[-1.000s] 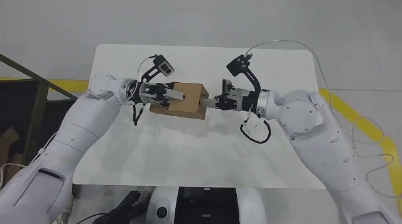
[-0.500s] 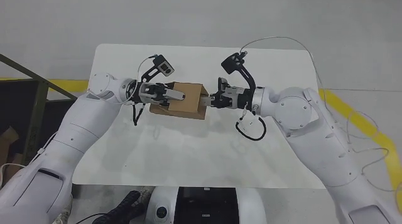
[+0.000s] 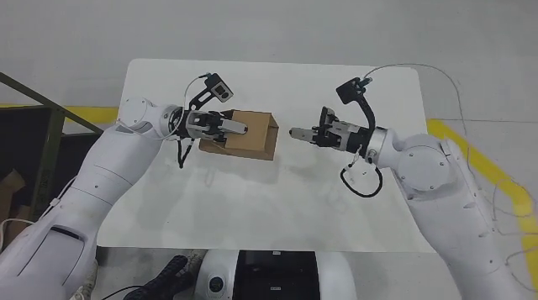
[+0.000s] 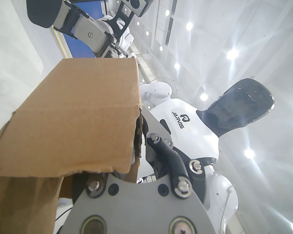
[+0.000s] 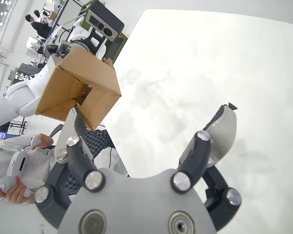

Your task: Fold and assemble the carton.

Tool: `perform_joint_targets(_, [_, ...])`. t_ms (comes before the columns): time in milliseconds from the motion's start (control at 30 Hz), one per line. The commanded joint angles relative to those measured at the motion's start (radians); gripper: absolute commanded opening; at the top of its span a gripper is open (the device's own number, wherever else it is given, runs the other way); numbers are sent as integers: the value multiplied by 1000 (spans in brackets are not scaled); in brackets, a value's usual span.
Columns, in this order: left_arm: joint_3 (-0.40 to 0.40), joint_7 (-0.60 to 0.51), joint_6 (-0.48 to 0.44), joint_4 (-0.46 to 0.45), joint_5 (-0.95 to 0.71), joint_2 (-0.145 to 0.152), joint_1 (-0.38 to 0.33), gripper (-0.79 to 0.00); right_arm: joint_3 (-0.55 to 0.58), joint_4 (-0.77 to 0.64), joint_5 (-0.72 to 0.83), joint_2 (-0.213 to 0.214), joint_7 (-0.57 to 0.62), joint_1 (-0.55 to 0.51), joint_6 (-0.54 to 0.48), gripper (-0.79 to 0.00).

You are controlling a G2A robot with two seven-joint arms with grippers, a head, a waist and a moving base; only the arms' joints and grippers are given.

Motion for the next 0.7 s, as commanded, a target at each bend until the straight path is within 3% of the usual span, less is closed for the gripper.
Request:
perform_joint_targets(0, [-5,39,-1,-16,73,3,0,-785,23,-17,11,4,-18,-30,-22,0])
perform_joint_targets(333, [3,195,28,-52,542,18,-30,-785,90,-84,38,18,-83,-154,-123,0])
perform_joint_targets(400, [24,247,56,-62,711,19,-49,-785,101,-93,45,21,-89,-177,-138,0])
perform_joint_targets(667, [124,267,160,-138,972,-2,-100,-785,115,-105,71,28,-83,-231,-171,0])
